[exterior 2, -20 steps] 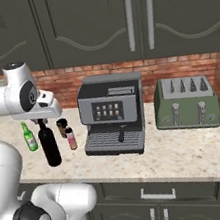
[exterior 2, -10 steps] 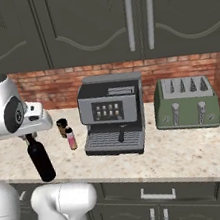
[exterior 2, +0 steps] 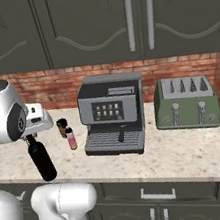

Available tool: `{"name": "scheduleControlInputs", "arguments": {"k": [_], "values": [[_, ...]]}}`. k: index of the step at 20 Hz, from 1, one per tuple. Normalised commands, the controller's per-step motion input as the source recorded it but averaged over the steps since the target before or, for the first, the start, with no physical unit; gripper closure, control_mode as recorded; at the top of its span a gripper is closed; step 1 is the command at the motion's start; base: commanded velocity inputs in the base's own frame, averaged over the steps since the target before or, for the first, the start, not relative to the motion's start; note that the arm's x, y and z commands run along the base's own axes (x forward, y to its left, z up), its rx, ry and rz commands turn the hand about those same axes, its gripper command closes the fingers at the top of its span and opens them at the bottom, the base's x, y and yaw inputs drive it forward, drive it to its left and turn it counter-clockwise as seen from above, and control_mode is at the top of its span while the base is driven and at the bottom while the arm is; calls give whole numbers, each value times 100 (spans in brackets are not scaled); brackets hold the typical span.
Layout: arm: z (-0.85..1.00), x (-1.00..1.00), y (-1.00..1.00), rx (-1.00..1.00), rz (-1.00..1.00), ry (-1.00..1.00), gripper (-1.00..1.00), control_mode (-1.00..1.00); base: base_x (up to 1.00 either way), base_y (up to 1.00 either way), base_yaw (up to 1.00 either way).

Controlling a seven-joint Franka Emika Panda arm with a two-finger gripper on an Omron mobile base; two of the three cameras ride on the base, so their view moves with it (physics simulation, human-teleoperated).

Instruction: Move the drinks to the dining counter.

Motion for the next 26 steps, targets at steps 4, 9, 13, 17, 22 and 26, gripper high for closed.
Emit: {"name": "scheduleControlInputs", "arguments": {"k": [4,9,13,17,22,26], "values": [[49,3,0,0,0,0,100,-100,0,0,0],[52,0,0,0,0,1,100,-100,0,0,0],[55,0,0,0,0,1,100,-100,0,0,0],[31,0,-1,0,-5,0,100,-100,0,0,0],[7,0,-20,0,-17,0,100,-100,0,0,0],[2,0,-39,0,-23,0,100,-100,0,0,0]]}}
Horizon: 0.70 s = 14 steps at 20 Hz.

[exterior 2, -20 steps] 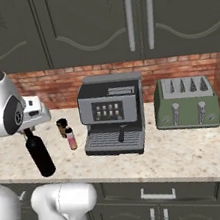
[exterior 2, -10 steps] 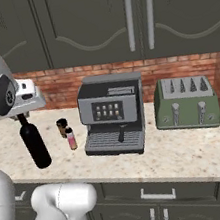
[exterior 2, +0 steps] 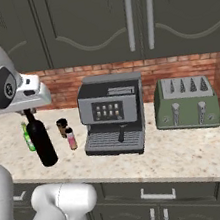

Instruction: Move the drinks to the dining counter.

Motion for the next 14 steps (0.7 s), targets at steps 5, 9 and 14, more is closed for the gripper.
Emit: {"name": "scheduleControlInputs", "arguments": {"k": [5,9,14], "values": [[2,0,-32,0,-13,0,100,-100,0,0,0],[1,0,-7,0,-1,0,100,-100,0,0,0],[0,0,0,0,0,0,100,100,-32,0,3]]}}
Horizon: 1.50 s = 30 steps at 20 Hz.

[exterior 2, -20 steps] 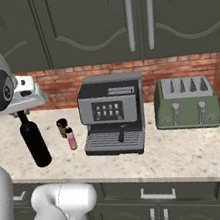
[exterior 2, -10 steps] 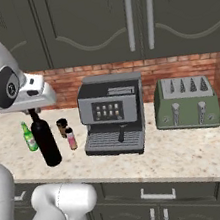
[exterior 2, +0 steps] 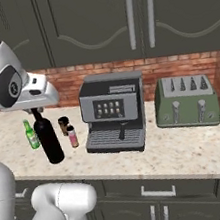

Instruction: Move the drinks to the dining counter.

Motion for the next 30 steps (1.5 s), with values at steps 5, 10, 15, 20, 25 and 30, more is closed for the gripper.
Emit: {"name": "scheduleControlInputs", "arguments": {"k": [5,10,15,20,25,30], "values": [[0,0,0,0,0,0,100,100,-83,15,33],[0,0,0,0,0,0,100,100,-22,44,73],[0,0,0,0,0,0,100,100,0,26,93],[0,0,0,0,0,0,100,100,0,19,94],[0,0,0,0,0,0,100,100,0,34,91],[0,0,0,0,0,0,100,100,0,20,92]]}}
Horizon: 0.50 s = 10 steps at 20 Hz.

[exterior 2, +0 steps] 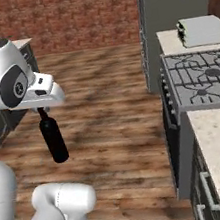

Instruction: Move the drinks to the dining counter.

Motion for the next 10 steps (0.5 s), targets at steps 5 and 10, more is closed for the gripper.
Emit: {"name": "scheduleControlInputs", "arguments": {"k": [5,10], "values": [[0,0,0,0,0,0,100,100,19,5,89],[0,0,0,0,0,0,100,100,53,0,83]]}}
